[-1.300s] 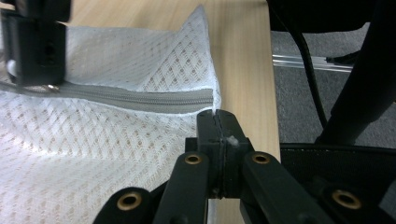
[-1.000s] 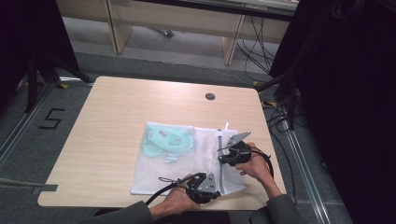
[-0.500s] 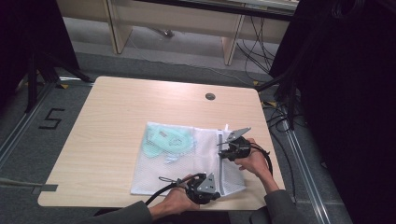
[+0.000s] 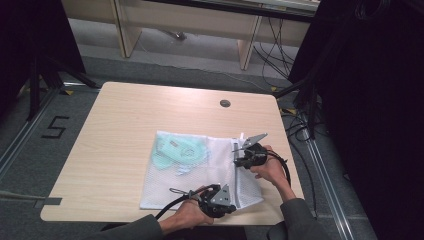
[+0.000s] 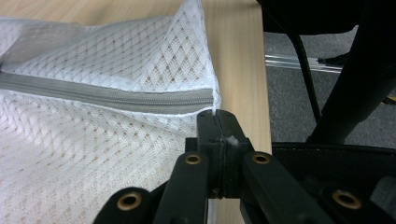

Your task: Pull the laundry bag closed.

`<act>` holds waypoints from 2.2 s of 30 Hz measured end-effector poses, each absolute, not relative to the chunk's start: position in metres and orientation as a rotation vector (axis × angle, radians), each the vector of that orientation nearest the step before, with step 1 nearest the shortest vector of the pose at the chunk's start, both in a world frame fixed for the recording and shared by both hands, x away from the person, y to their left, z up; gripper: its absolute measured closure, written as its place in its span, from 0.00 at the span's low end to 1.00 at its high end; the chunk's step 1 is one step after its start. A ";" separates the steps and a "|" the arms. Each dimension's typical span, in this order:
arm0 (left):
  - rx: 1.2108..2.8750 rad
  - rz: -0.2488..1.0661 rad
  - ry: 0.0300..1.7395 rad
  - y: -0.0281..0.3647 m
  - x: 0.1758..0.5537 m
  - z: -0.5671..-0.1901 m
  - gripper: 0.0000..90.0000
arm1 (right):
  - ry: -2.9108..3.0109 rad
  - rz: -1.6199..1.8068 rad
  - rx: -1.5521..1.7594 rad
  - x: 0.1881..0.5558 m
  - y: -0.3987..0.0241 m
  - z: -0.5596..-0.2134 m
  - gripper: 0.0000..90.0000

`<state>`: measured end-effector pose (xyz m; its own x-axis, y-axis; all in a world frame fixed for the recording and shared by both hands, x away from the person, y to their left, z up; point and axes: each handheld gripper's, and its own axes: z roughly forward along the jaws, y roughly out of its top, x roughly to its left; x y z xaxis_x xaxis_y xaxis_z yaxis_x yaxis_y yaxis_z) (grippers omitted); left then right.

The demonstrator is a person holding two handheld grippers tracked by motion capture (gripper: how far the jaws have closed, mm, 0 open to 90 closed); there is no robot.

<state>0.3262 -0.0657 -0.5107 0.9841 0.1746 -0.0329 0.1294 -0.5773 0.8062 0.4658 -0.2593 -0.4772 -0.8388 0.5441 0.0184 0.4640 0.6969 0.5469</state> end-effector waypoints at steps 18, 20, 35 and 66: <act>2.190 0.059 0.215 -0.065 0.326 -0.512 1.00 | 2.713 0.823 0.838 0.484 -0.258 -0.481 0.96; 2.193 0.056 0.217 -0.064 0.326 -0.511 1.00 | 2.711 0.815 0.844 0.485 -0.256 -0.482 0.96; 2.183 0.031 0.228 -0.065 0.326 -0.513 1.00 | 2.650 0.789 0.923 0.499 -0.258 -0.481 0.96; 2.176 0.007 0.247 -0.067 0.323 -0.514 1.00 | 2.622 0.839 0.914 0.525 -0.259 -0.482 0.96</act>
